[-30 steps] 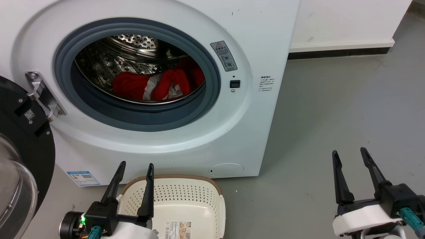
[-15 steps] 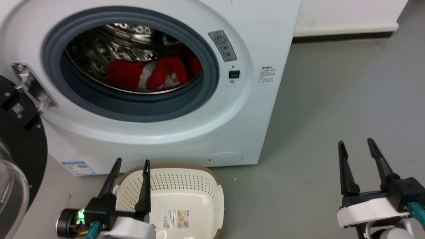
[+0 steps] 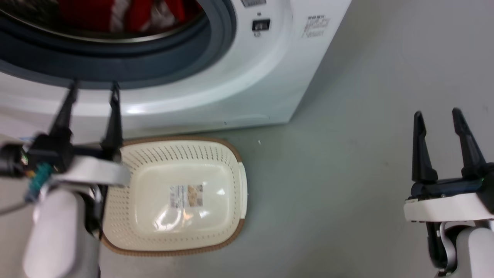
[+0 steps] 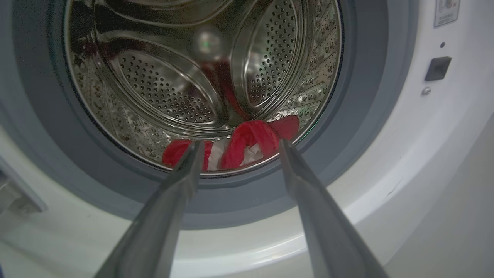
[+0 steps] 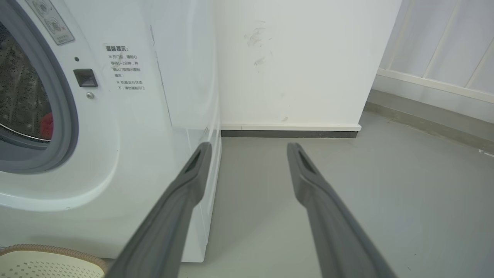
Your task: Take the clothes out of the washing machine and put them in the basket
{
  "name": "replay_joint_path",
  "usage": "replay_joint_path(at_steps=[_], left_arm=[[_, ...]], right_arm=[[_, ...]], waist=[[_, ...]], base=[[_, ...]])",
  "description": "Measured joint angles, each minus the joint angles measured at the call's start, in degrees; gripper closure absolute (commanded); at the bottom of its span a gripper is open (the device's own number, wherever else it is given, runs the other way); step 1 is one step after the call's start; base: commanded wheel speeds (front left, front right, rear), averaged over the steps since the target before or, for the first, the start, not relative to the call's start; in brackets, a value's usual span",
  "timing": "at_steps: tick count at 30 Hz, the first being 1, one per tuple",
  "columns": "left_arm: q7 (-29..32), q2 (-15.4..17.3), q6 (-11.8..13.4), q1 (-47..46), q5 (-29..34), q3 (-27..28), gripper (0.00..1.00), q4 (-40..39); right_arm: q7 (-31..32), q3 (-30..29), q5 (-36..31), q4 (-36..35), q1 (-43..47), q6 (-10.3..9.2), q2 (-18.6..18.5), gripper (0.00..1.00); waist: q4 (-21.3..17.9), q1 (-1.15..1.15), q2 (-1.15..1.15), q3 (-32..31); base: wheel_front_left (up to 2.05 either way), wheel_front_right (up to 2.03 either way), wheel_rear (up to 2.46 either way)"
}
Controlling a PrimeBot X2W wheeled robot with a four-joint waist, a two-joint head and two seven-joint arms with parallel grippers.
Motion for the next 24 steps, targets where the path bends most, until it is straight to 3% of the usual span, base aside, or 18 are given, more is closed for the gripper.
replay_joint_path(at_steps=[4, 13, 24], left_arm=[[1.9, 5.3, -0.6, -10.4, -2.4, -1.6, 0.00, 5.2], [22.9, 18.5, -0.7, -37.4, -11.9, -13.2, 0.00, 13.3], [43.7, 28.2, -0.8, -65.8, -15.2, -23.8, 0.00, 27.1]], right_arm=[[0.0, -0.8, 0.9, -0.3, -1.3, 0.00, 0.0, 0.00], [0.0, 0.8, 3.1, -1.0, -4.2, 0.00, 0.0, 0.00], [0.0, 7.8, 5.8, -3.2, -5.8, 0.01, 0.0, 0.00]], waist=[[-1.2, 0.00, 0.00, 5.9], [-4.6, 0.01, 0.00, 16.2], [-10.1, 0.00, 0.00, 25.3]], base=[[0.00, 0.00, 0.00], [0.00, 0.00, 0.00], [0.00, 0.00, 0.00]])
